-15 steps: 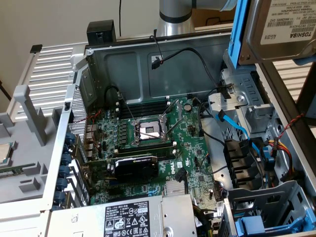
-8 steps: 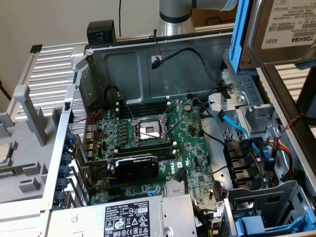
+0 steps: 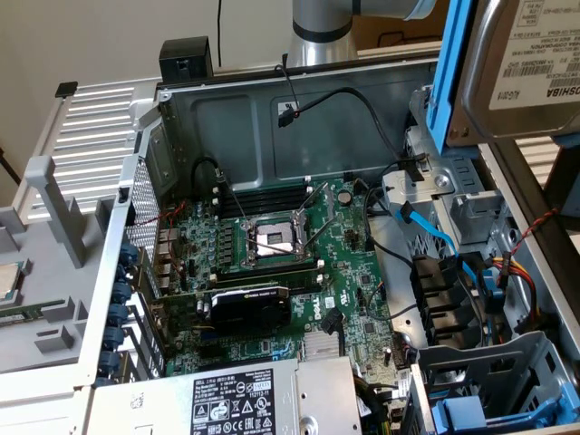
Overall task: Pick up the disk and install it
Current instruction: 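Insert the disk into the insertion slot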
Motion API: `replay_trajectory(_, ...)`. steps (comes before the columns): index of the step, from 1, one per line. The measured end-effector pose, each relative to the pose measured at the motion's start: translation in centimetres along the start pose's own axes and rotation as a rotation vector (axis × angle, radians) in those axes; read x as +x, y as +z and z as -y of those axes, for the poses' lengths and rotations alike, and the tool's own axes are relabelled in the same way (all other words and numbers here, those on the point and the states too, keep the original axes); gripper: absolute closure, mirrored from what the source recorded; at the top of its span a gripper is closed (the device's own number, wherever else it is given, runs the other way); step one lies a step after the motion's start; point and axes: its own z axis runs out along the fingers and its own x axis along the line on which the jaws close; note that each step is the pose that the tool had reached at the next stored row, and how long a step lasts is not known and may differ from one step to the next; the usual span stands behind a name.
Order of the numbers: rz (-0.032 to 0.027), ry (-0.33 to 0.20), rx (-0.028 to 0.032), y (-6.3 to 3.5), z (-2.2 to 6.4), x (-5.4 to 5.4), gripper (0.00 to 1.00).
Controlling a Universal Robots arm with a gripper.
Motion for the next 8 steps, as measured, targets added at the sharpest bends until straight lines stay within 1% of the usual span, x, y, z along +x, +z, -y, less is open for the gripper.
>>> replay_trajectory(4,-0.0016,0.008,0.0002,0.16,-0.05,0.49,0.63)
replay_trajectory(8,-0.0032,0.016,0.0019,0.48,-0.13,0.92,0.63)
